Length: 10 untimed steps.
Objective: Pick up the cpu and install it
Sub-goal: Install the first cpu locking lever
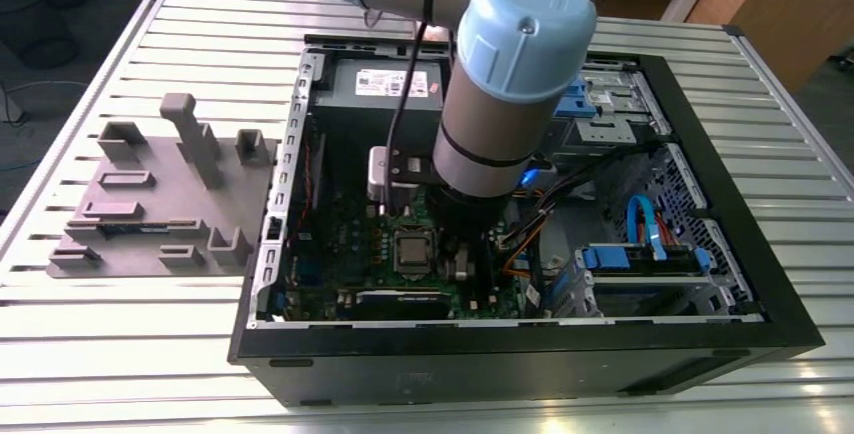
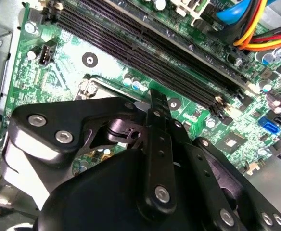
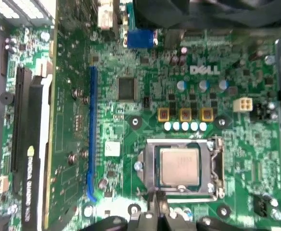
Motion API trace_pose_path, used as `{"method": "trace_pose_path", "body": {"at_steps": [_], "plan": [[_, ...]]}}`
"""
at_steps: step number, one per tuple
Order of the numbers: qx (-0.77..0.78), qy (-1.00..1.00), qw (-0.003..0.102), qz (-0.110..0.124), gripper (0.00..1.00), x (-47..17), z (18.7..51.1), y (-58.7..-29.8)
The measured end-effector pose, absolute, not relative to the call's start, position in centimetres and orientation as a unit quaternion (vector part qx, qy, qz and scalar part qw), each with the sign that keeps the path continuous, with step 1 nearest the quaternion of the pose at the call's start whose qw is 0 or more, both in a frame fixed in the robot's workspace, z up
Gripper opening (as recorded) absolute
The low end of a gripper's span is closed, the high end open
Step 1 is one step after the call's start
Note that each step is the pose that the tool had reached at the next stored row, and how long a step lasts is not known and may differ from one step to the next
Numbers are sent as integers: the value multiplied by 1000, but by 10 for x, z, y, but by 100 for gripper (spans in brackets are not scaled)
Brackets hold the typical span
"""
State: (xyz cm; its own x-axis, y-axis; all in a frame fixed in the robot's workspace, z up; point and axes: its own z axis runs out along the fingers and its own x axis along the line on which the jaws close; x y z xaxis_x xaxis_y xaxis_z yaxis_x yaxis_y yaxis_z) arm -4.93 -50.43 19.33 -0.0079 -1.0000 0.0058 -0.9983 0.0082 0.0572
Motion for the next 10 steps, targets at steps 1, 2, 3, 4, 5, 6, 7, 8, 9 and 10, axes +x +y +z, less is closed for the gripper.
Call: {"method": "trace_pose_path", "body": {"at_steps": [1,2,3,4,5,6,7,8,9,10], "plan": [[704,-710,23,-18,10,-49,196,-504],[704,-710,23,-18,10,-49,199,-504],[704,-710,23,-18,10,-49,201,-504],[704,-710,23,-18,10,-49,204,-504],[704,-710,23,-18,10,-49,207,-504],[704,-710,23,-18,10,-49,209,-504],[704,-710,23,-18,10,-50,211,-504],[704,-710,23,-18,10,-50,212,-504],[704,-710,23,-18,10,-50,212,-504],[704,-710,23,-18,10,-50,212,-504]]}}
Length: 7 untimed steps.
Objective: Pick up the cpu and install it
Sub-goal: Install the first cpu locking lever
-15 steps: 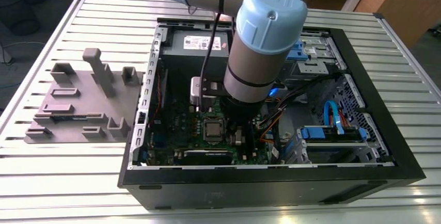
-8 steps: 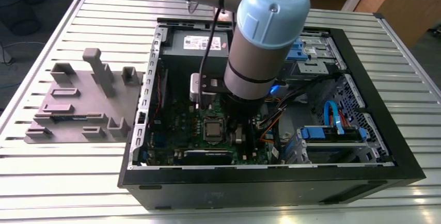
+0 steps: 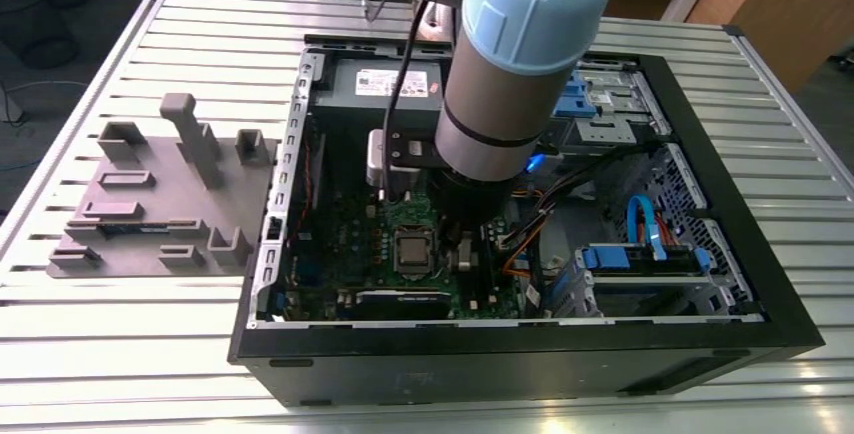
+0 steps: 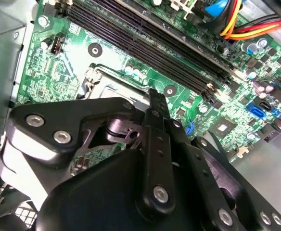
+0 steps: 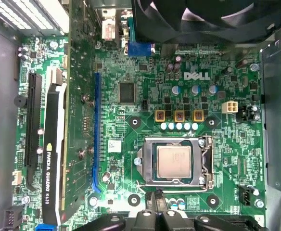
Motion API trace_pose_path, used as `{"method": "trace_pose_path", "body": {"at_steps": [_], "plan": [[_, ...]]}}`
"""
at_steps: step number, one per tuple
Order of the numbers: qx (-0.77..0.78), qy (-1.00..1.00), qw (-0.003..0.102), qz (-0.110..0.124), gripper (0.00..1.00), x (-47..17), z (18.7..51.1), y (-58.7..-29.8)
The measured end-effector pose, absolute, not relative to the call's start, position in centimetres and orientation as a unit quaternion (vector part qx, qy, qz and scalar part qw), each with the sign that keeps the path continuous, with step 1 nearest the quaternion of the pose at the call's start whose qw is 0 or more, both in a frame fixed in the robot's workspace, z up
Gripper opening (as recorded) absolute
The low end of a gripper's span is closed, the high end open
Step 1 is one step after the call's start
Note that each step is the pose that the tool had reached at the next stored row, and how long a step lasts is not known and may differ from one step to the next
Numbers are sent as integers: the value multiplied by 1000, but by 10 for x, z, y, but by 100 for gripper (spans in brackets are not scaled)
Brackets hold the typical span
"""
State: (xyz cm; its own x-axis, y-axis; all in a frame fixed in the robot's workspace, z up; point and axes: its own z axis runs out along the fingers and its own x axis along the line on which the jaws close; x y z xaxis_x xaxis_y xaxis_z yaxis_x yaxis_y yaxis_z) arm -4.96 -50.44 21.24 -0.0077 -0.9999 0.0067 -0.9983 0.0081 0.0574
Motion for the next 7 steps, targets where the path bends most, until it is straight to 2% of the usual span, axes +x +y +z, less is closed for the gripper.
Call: {"method": "trace_pose_path", "body": {"at_steps": [7], "plan": [[704,-710,23,-18,10,-50,213,-504]]}}
